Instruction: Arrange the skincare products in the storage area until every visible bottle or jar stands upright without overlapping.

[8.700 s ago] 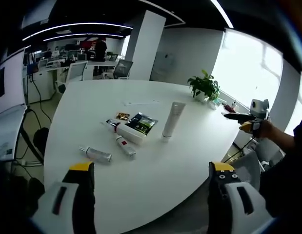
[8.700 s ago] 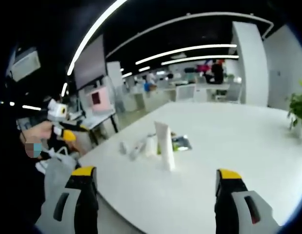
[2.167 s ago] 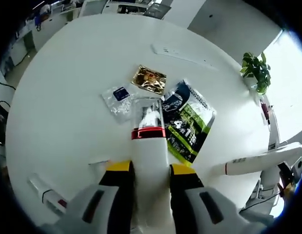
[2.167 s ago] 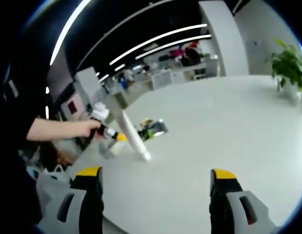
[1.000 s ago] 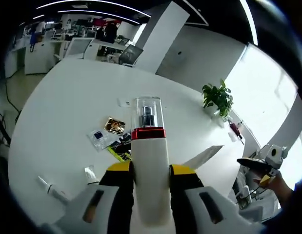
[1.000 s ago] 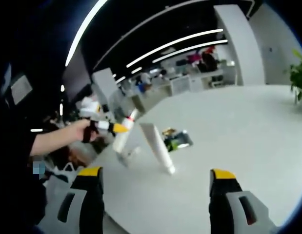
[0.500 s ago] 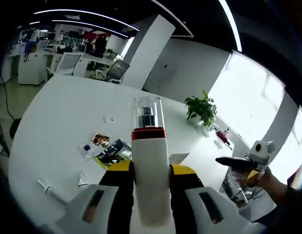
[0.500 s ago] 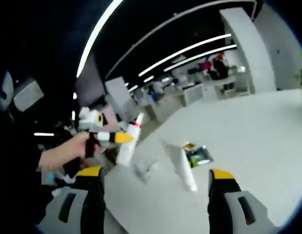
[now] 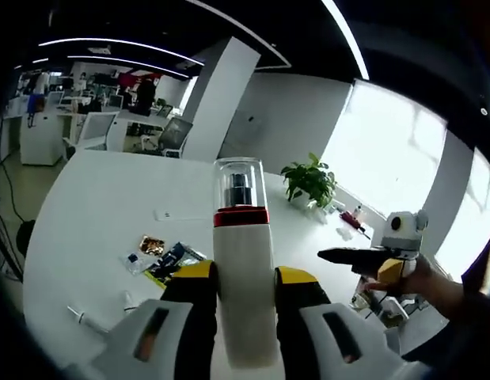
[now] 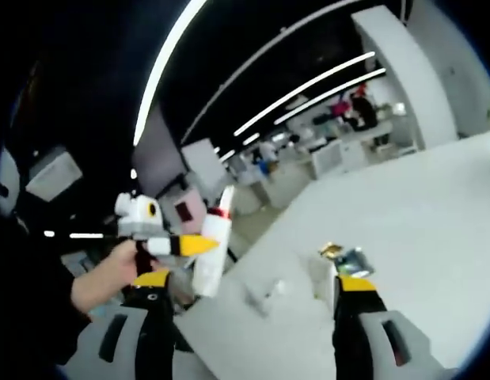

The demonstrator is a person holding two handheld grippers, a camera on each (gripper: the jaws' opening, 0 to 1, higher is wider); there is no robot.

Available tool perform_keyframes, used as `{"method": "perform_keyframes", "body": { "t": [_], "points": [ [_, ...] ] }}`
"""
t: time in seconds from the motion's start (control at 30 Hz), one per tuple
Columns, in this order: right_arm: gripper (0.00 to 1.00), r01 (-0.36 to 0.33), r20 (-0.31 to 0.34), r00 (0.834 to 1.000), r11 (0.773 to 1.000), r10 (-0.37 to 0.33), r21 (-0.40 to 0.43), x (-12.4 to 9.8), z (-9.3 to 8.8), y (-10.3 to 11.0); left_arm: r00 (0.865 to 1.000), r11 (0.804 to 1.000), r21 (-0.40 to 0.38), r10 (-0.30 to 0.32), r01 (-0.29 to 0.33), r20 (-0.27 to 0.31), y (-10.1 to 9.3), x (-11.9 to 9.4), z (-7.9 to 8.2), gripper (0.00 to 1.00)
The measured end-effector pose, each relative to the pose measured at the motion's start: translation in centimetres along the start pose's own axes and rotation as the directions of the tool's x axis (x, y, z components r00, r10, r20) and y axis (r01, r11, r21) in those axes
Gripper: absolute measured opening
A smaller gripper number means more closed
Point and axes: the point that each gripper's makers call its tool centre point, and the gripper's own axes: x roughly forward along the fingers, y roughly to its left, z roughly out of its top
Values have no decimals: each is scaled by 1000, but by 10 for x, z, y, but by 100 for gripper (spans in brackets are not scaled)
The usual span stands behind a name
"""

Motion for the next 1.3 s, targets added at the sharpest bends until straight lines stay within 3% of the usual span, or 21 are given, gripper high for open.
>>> {"method": "perform_keyframes", "body": {
  "t": [0.17,0.4,0.7,0.97,1.3],
  "points": [
    [70,-77,9,997,995,76,69,15,11,25,1000,1000,10,-24,24,4,-10,-3,2,23],
    [64,-114,-13,993,990,115,87,31,11,43,999,998,35,-48,48,16,-24,-7,7,23],
    [60,-119,8,993,982,119,145,43,23,51,999,995,93,-48,47,9,-43,-14,4,23],
    [55,-134,-16,990,978,138,159,56,17,66,998,991,115,-65,65,4,-60,-19,1,23],
    [44,-124,-2,992,979,126,161,55,19,70,998,984,170,-54,56,-13,-73,-23,-4,23]
  ]
}}
